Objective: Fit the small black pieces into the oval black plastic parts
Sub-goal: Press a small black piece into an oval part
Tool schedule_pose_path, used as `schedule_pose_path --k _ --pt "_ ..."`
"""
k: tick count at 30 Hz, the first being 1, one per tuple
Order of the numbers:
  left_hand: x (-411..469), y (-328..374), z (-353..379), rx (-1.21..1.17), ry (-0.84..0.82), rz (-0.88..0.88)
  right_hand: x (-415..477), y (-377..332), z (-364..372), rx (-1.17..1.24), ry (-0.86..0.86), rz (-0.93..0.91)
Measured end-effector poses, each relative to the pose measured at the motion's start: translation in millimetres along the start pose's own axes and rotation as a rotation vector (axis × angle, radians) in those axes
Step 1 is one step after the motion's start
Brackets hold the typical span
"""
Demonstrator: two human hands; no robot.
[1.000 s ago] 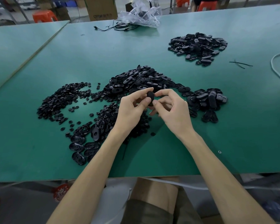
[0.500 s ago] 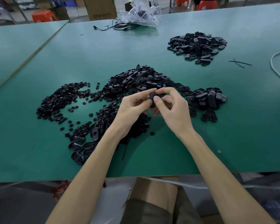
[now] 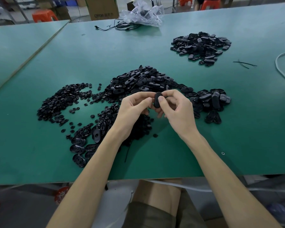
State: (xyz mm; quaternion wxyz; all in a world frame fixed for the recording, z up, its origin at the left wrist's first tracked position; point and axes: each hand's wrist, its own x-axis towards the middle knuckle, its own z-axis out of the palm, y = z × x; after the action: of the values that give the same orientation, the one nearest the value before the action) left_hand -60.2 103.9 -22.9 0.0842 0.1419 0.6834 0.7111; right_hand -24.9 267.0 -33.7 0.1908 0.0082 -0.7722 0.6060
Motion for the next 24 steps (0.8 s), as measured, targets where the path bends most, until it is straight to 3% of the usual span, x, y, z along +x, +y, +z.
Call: schedule_pose_path --k 14,24 --pt "-0.3 2.4 -0.4 -0.068 -0.097 0.021 -1.6 3.2 -1.0 0.041 -0.008 -0.05" --pt "2.6 -2.0 -2.5 -0.093 -0.065 -0.046 -2.1 3.9 0.8 -0.027 0.038 -0.095"
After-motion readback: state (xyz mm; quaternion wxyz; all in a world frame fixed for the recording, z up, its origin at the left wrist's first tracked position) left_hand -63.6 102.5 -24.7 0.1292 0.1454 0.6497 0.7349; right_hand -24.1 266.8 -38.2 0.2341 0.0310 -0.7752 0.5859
